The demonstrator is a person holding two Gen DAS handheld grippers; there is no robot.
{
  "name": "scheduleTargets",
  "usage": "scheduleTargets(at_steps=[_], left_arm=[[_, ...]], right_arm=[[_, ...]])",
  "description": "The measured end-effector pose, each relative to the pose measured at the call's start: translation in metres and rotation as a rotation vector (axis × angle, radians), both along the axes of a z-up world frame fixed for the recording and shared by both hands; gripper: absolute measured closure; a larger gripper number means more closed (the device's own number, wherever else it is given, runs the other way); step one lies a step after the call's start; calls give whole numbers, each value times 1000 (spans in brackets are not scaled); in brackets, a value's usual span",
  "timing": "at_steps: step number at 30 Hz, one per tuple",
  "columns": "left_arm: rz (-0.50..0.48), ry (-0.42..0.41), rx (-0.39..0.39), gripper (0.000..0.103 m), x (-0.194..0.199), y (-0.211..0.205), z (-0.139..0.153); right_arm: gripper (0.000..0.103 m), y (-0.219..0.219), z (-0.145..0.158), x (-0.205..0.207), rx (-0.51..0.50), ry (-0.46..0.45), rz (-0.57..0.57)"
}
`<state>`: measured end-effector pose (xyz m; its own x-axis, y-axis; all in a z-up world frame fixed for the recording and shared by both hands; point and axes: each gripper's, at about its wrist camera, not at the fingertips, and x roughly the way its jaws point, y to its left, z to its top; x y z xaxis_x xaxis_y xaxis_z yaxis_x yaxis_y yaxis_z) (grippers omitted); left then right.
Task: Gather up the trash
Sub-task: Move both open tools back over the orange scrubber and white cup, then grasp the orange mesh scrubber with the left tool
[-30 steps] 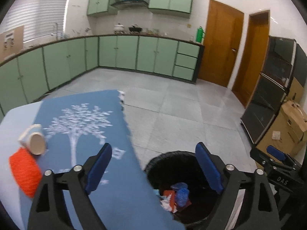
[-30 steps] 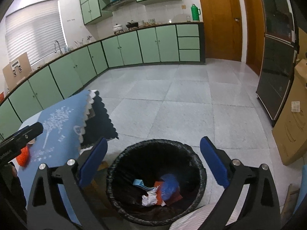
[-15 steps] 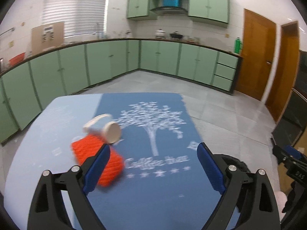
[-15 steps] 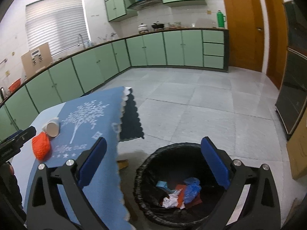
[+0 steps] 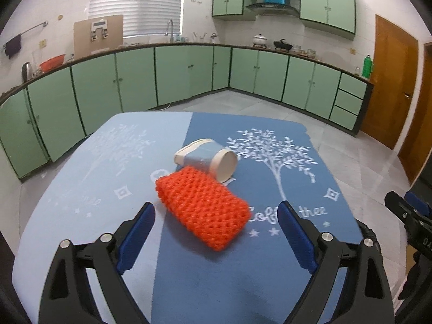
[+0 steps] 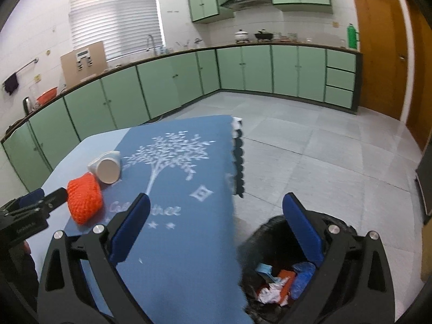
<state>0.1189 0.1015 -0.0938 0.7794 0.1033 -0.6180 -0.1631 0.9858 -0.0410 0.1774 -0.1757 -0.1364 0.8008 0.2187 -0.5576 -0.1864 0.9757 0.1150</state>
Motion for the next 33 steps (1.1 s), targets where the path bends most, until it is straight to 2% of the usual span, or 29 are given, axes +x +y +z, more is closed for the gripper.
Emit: scheduleTargets(at_steps=[7, 14, 17, 23, 24, 25, 26, 28, 30, 33], left_arm=[[24, 53, -3, 14, 21, 7, -17], [28, 109, -12, 14, 39, 7, -33], [24, 128, -22, 18, 46, 7, -39], [21, 142, -53, 36, 52, 7, -46], [20, 137, -49, 42, 52, 7, -45], [15, 130, -50, 53, 51, 7, -44], [13, 126, -50, 57, 50, 6, -43], [18, 113, -34, 77, 48, 4, -39], [16, 102, -43, 90, 46, 4, -37], [27, 93, -72, 90, 43, 11, -35]], right_arm=[[8, 21, -11, 20, -15, 19, 46], [8, 21, -19, 30, -16, 37, 51], [8, 21, -21, 33, -14, 42, 52], [8, 19, -22, 38, -8, 47, 51], [8, 19, -22, 38, -8, 48, 52], [8, 19, -21, 37, -9, 48, 52], [8, 19, -21, 37, -10, 47, 53], [8, 20, -21, 37, -16, 46, 56], [8, 23, -21, 36, -23, 42, 62], [8, 29, -22, 34, -28, 39, 75]])
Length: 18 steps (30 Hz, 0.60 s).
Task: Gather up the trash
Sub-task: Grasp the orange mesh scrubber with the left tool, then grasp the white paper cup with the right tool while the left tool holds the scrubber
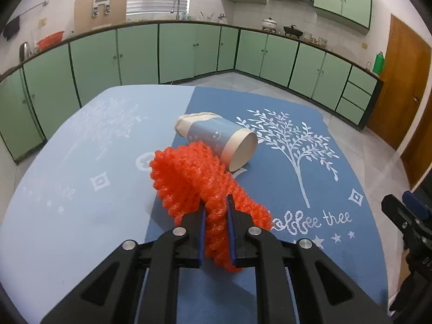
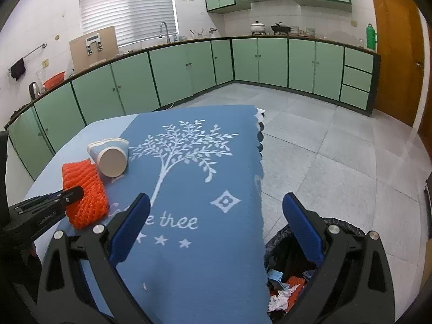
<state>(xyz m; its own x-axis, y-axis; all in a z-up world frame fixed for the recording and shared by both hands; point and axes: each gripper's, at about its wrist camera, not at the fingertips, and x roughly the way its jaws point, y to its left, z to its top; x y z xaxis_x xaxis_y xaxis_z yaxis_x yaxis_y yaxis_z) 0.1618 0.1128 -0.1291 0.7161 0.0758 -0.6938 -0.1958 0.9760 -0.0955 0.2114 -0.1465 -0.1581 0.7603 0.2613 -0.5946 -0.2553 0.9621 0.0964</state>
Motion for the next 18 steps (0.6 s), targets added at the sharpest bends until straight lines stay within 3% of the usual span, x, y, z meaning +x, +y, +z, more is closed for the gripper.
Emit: scheduleTargets(at_steps=[9, 18], left_arm=[[42, -39, 15, 91, -18, 22, 13], [92, -65, 44, 91, -20, 57, 22]], right_arm=[[8, 30, 7, 3, -2, -12, 65], [7, 88, 16, 19, 3, -24, 162]])
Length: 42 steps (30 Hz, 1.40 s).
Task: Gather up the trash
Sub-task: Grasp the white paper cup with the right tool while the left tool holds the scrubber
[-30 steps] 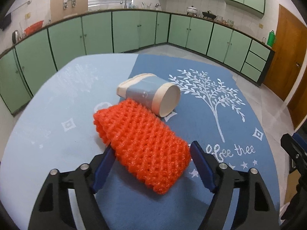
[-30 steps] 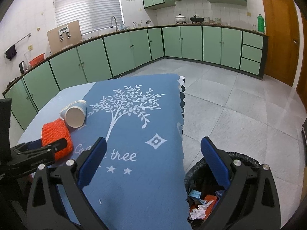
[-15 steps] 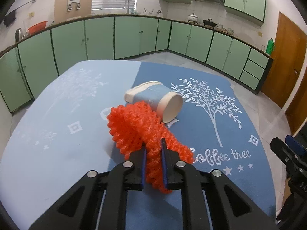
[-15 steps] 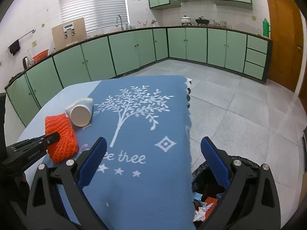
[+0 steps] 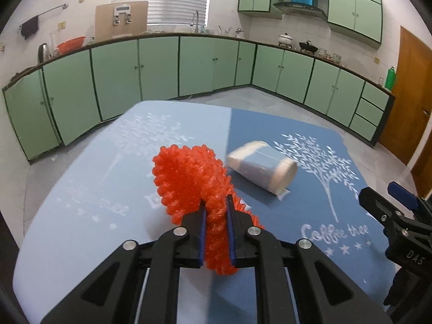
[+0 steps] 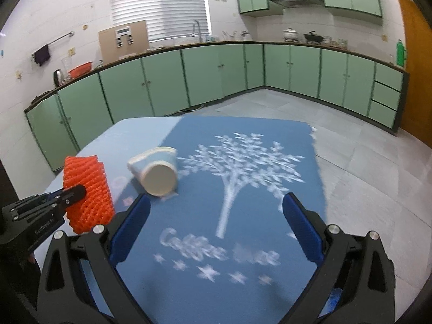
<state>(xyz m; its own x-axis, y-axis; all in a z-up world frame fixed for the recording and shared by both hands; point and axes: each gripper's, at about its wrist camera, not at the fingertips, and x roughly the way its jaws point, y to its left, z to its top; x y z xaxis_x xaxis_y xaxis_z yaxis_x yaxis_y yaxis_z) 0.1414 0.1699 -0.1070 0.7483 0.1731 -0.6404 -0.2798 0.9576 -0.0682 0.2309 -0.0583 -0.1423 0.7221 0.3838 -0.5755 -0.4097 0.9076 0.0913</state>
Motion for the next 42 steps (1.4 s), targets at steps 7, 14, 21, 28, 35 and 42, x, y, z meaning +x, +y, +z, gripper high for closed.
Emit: scheduleTargets(at_steps=[7, 14, 21, 28, 35, 42], left_arm=[[56, 11, 15, 91, 5, 38, -2], [63, 44, -13, 91, 7, 57, -14], [65, 57, -25, 91, 12, 63, -19], [71, 63, -28, 90, 18, 64, -21], [67, 57, -31, 90, 18, 64, -18], [31, 21, -26, 91, 13, 51, -2]], right_arm=[[8, 55, -1, 26, -26, 8, 101], [8, 93, -19, 56, -56, 99, 155], [8, 106, -30, 67, -72, 142, 162], [33, 115, -40, 83, -75, 226, 216], [38, 113, -27, 73, -49, 180, 237], [38, 86, -3, 58, -5, 136, 214]])
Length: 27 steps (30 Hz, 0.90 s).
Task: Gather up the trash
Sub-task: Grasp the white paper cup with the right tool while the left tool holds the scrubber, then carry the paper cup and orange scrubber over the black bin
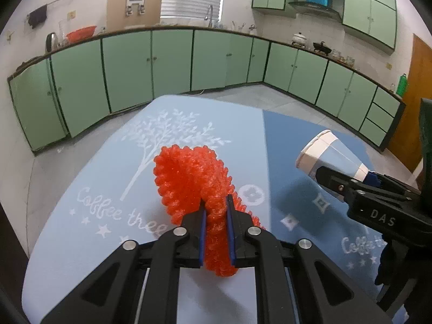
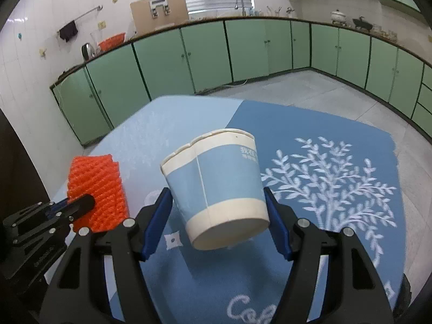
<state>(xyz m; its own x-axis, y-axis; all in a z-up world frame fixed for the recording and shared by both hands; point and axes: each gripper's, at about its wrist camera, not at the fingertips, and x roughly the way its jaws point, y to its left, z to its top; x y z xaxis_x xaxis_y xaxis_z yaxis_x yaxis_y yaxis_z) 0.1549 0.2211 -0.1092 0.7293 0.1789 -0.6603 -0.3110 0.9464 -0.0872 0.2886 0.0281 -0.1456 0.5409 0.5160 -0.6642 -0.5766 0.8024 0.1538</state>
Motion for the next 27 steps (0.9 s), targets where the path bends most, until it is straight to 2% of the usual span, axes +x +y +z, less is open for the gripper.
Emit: scheduleTargets(at_steps=[7, 16, 27], left_arm=[[-62, -48, 3, 91, -4, -27, 22], [-204, -110, -5, 91, -11, -87, 50], [-403, -147, -22, 91, -15, -179, 64]], right_arm=[[38, -38, 28, -19, 19, -44, -50], [38, -110, 59, -49, 38, -93, -154], [37, -207, 72, -89, 39, -139, -311]])
